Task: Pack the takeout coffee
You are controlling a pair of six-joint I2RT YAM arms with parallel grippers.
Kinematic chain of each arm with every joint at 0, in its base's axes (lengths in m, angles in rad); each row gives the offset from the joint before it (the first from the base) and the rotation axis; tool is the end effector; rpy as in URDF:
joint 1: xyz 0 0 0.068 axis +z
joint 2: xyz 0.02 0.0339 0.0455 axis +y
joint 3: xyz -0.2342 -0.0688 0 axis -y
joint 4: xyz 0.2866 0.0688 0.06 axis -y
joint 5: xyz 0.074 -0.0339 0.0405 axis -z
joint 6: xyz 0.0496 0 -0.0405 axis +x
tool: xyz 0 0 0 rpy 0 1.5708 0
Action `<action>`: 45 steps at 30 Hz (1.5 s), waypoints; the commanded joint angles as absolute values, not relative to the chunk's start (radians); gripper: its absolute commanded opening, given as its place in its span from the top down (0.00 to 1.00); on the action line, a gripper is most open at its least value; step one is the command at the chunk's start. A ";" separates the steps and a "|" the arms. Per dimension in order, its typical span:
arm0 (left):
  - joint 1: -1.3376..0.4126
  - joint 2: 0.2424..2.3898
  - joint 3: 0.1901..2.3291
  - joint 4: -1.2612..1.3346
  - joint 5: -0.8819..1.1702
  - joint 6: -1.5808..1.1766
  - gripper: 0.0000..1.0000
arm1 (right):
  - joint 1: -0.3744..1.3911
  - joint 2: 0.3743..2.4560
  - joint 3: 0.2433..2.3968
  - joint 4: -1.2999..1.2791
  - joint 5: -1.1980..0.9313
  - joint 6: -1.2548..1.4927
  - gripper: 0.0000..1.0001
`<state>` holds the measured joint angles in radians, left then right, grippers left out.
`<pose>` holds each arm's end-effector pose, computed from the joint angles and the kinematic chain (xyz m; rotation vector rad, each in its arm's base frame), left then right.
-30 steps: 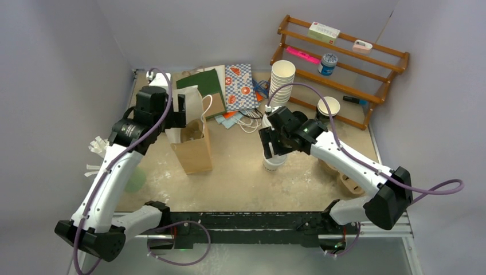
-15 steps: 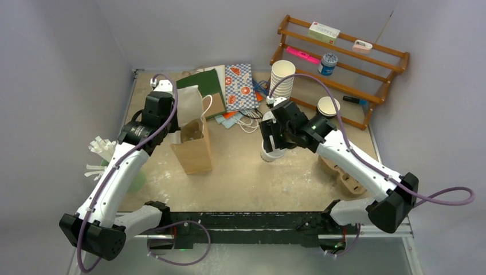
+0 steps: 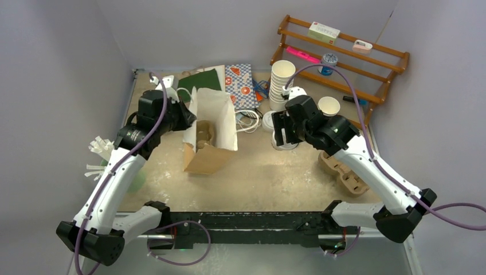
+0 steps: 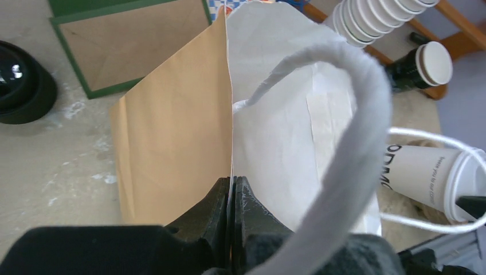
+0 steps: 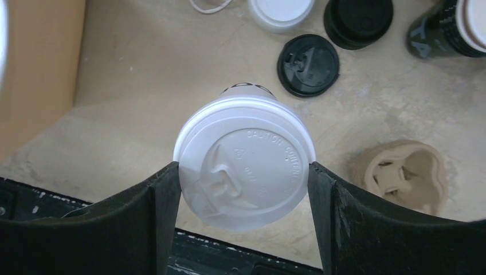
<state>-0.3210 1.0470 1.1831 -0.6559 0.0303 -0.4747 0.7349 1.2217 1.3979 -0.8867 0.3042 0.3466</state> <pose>0.2708 -0.0916 0.3532 -0.1450 2.1268 -0.5087 0.2351 0.1925 0.3638 -0.2785 2.2357 0.2355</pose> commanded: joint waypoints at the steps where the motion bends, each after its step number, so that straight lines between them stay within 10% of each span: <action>1: -0.326 1.024 1.228 -0.557 0.180 -0.576 1.00 | 0.740 1.188 1.486 -0.974 0.433 0.342 0.38; 23: -0.625 1.105 1.049 -0.244 0.149 -0.743 1.00 | 0.739 1.279 1.986 -1.184 0.710 0.312 0.41; 34: -0.643 1.061 0.962 -0.171 0.135 -0.736 1.00 | 0.742 1.528 2.353 -1.172 0.340 0.242 0.43; 45: -0.680 0.893 0.778 -0.028 0.002 -0.960 1.00 | 0.810 1.610 2.290 -1.084 0.078 0.264 0.47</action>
<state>-0.6586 0.9619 0.8371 -0.1585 0.0765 -0.8326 0.7601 1.6199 2.3085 -1.1301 0.1696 0.2649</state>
